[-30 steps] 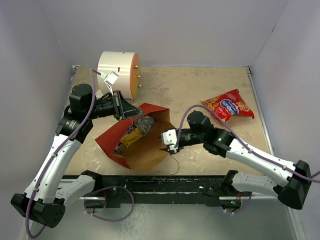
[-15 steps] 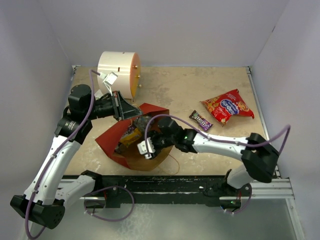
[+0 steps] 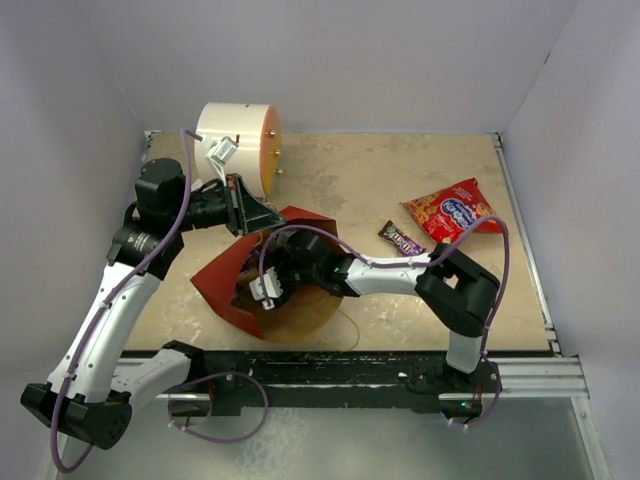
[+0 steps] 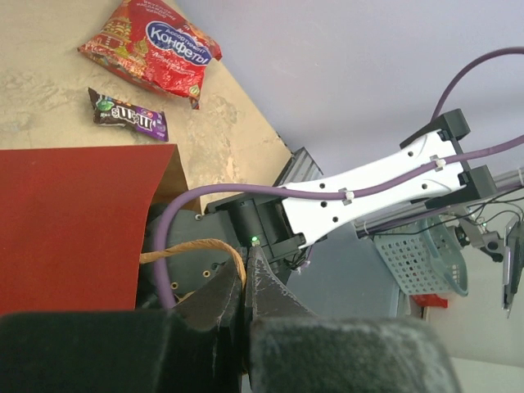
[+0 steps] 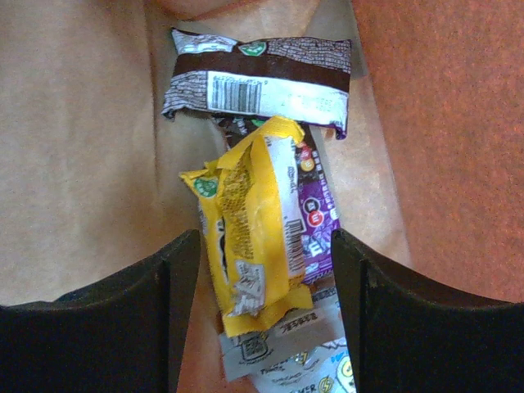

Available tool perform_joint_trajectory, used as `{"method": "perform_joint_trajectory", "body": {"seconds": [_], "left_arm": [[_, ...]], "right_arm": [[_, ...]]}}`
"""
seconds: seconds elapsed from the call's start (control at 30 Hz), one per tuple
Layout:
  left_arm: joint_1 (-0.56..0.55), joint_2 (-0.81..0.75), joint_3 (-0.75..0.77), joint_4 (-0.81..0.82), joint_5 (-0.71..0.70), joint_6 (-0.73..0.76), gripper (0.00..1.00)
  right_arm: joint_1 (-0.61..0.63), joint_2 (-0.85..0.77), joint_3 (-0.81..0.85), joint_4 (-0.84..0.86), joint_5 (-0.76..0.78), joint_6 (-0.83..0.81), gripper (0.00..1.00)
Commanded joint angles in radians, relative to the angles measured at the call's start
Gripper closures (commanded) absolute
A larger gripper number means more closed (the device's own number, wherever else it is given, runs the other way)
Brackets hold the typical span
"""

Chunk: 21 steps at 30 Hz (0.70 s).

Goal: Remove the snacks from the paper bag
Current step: Take out the snack from the paper bag.

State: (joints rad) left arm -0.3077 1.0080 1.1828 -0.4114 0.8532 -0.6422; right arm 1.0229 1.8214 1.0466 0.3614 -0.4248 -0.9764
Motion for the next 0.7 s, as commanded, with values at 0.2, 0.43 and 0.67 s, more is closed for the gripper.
{"method": "perform_joint_trajectory", "body": {"seconds": [0.2, 0.43, 0.67], "left_arm": [[0.003, 0.001, 0.051, 0.000, 0.039, 0.060, 1.00], [0.004, 0.001, 0.054, 0.002, 0.035, 0.067, 1.00], [0.004, -0.006, 0.054, -0.011, 0.029, 0.071, 1.00]], "right_arm": [[0.002, 0.081, 0.086, 0.059, 0.010, -0.052, 0.33], [-0.010, 0.129, 0.095, 0.082, 0.040, -0.040, 0.36], [-0.021, 0.167, 0.114, 0.119, 0.055, -0.011, 0.39]]}}
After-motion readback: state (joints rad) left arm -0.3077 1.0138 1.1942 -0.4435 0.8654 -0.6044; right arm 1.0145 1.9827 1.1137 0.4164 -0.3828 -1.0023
